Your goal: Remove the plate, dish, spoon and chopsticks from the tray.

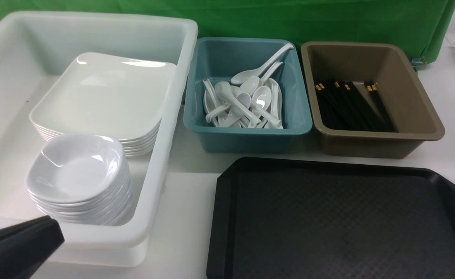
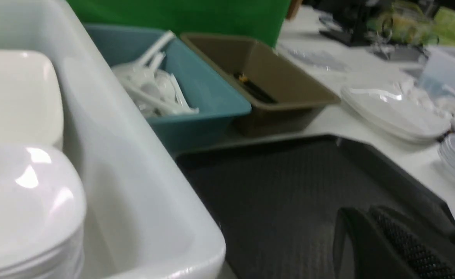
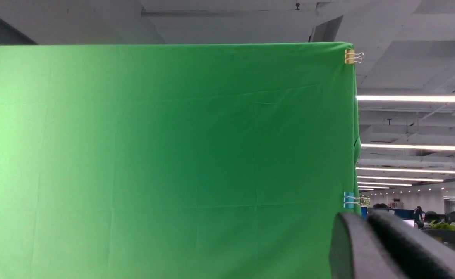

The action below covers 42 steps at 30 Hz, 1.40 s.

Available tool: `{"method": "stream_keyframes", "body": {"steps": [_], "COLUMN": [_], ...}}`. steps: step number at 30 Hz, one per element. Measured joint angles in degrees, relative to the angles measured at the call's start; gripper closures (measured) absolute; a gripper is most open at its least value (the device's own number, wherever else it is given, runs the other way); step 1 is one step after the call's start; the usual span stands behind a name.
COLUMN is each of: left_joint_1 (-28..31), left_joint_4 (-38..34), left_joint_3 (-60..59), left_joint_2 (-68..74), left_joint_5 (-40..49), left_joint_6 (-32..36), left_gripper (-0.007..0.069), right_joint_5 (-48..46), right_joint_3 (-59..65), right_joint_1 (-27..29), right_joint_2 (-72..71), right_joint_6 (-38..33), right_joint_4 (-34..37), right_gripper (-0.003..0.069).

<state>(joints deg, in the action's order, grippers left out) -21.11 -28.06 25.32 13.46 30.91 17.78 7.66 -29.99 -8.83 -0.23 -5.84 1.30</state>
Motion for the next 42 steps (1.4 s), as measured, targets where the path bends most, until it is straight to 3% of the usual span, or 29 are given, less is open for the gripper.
{"method": "stream_keyframes", "body": {"steps": [11, 14, 19, 25, 31, 42], "left_joint_1": [0.00, 0.00, 0.55, 8.69, 22.70, 24.71], "left_joint_4": [4.50, 5.98, 14.98, 23.06, 23.50, 23.69], "left_joint_3": [0.00, 0.00, -2.67, -13.36, -25.18, -25.68], "left_joint_2": [0.00, 0.00, -2.34, -10.10, -13.39, -13.39], "left_joint_5": [4.38, -0.20, -11.09, -23.14, -24.67, -18.21], "left_joint_6": [0.08, 0.32, -3.15, -9.54, -10.74, -10.74], "left_gripper": [0.0615, 0.0615, 0.0615, 0.0615, 0.0614, 0.0613], "right_joint_5": [0.00, -0.05, -0.05, -0.05, 0.01, -0.07], "right_joint_3": [0.00, 0.00, 0.00, 0.00, 0.00, 0.06], "right_joint_1": [0.00, 0.00, 0.00, 0.00, 0.06, 0.06], "right_joint_2": [0.00, 0.00, 0.00, 0.00, 0.00, 0.00], "right_joint_6": [0.00, 0.00, 0.00, 0.00, 0.00, 0.00], "right_joint_4": [0.00, 0.00, 0.00, 0.00, 0.00, 0.00], "right_gripper": [0.0551, 0.0541, 0.0522, 0.0506, 0.0488, 0.0468]}}
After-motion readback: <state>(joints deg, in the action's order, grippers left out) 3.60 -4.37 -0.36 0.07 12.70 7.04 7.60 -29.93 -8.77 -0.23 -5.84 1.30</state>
